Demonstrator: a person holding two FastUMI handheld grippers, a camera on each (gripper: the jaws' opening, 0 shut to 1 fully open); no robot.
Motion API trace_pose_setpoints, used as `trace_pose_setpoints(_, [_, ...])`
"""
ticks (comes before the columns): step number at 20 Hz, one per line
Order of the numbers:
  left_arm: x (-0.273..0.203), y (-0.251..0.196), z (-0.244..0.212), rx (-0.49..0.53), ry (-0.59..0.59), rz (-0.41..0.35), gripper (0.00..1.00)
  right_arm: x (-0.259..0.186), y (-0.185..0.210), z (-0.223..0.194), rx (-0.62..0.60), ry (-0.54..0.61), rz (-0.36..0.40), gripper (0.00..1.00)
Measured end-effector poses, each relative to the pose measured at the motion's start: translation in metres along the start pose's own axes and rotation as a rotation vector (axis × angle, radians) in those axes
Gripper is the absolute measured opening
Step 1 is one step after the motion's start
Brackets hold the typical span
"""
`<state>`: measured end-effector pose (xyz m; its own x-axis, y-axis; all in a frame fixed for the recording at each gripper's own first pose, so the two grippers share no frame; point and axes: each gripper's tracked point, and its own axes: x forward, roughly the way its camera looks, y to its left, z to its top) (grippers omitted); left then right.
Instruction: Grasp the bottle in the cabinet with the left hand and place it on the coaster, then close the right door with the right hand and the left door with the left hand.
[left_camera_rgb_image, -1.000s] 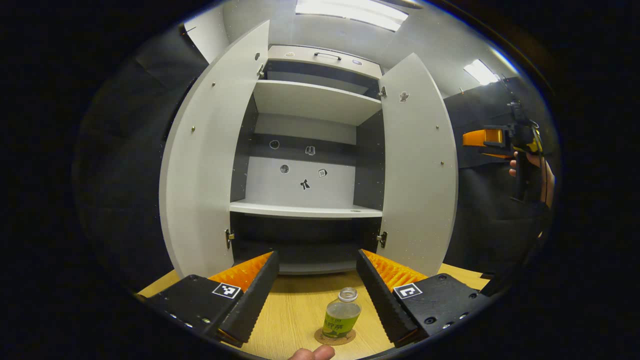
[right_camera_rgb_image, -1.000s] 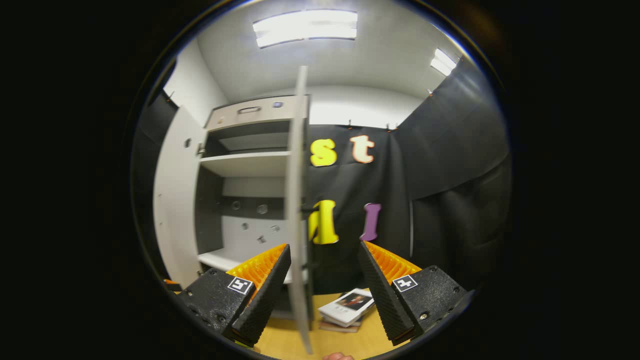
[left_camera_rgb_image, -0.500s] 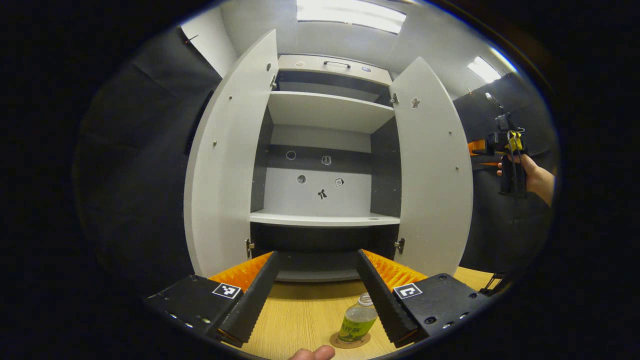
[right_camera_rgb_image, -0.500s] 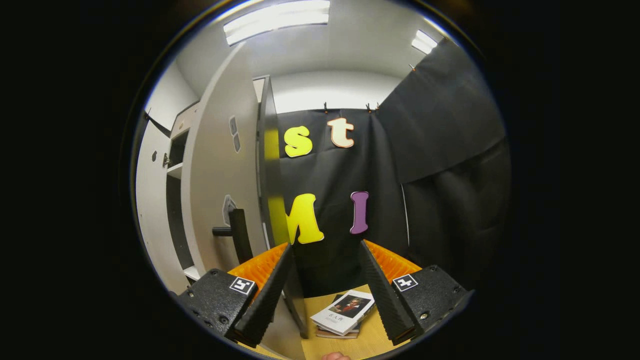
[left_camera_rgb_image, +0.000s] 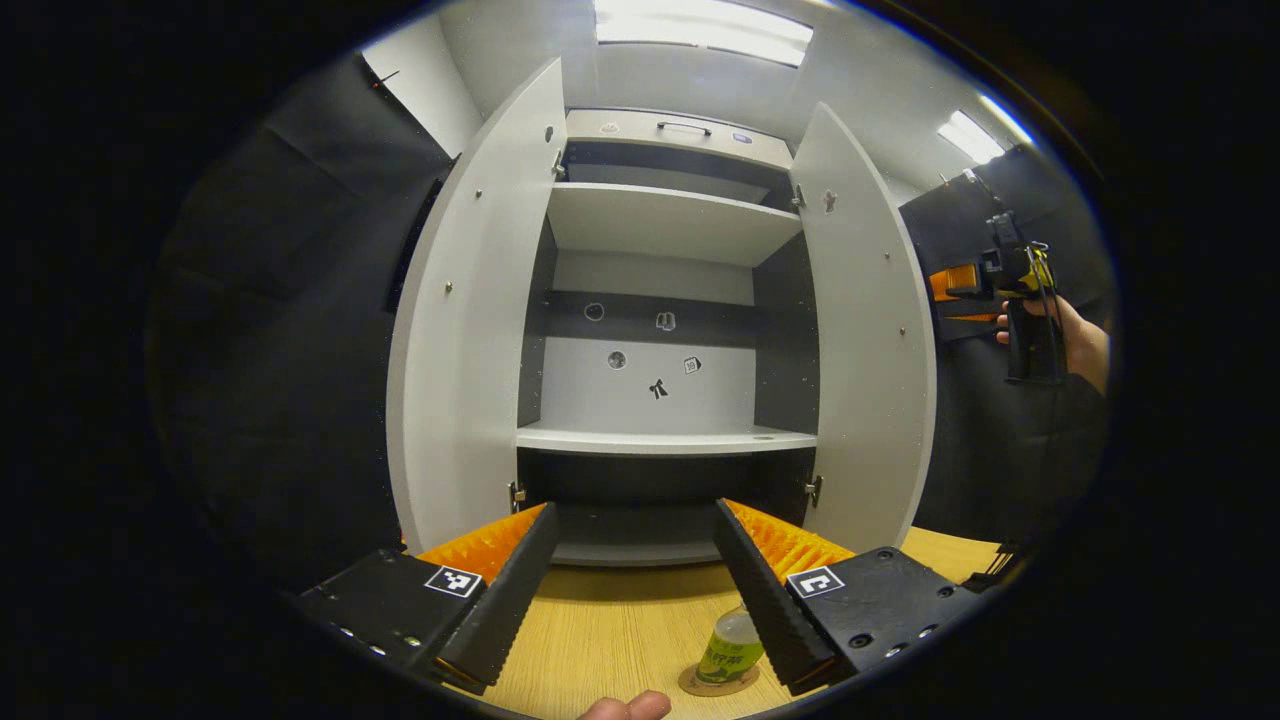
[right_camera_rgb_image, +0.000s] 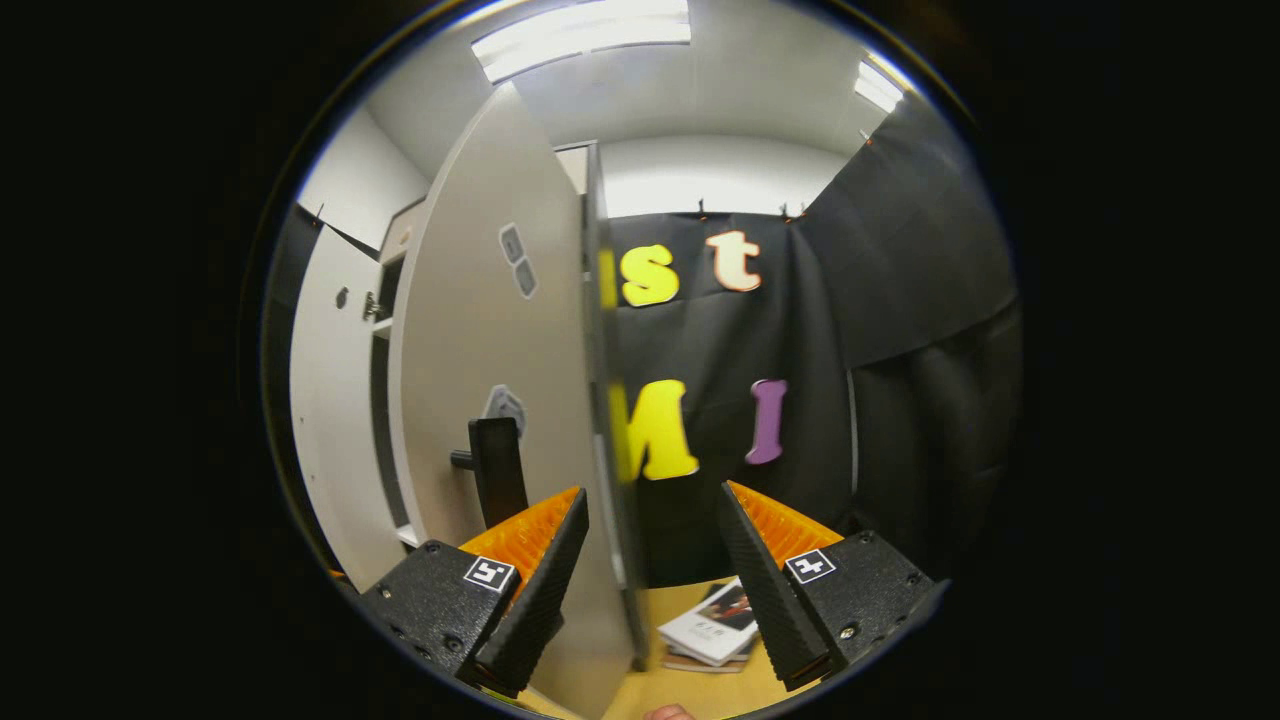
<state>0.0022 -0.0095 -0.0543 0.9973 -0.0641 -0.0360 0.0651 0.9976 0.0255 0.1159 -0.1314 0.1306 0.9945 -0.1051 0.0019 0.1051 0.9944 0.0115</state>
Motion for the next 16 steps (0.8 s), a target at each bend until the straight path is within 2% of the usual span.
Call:
trace_pose_setpoints(5, [-0.013, 0.016, -0.004, 0.005, 0.014, 0.041, 0.95, 0.017, 0.048, -0.008, -0.012, -0.025, 0.09, 0.81])
trace_pose_setpoints(9, [-0.019, 0.03, -0.004, 0.019, 0.02, 0.079, 0.95, 0.04, 0.071, -0.024, 0.003, 0.016, 0.148, 0.82])
trace_pose_setpoints(12, [-0.023, 0.039, -0.003, 0.025, 0.017, 0.104, 0.95, 0.045, 0.073, -0.025, -0.005, 0.012, 0.144, 0.82])
trace_pose_setpoints(13, [-0.025, 0.041, -0.002, 0.023, 0.018, 0.111, 0.9, 0.044, 0.075, -0.025, -0.009, 0.009, 0.145, 0.83])
trace_pose_setpoints(14, [-0.026, 0.043, -0.003, 0.023, 0.019, 0.116, 0.95, 0.04, 0.076, -0.026, -0.016, 0.009, 0.145, 0.83])
trace_pose_setpoints(15, [-0.028, 0.044, -0.003, 0.022, 0.021, 0.119, 0.95, 0.036, 0.076, -0.026, -0.024, 0.01, 0.145, 0.83])
trace_pose_setpoints(16, [-0.027, 0.044, -0.003, 0.022, 0.027, 0.119, 0.9, 0.031, 0.076, -0.027, -0.041, 0.015, 0.149, 0.83])
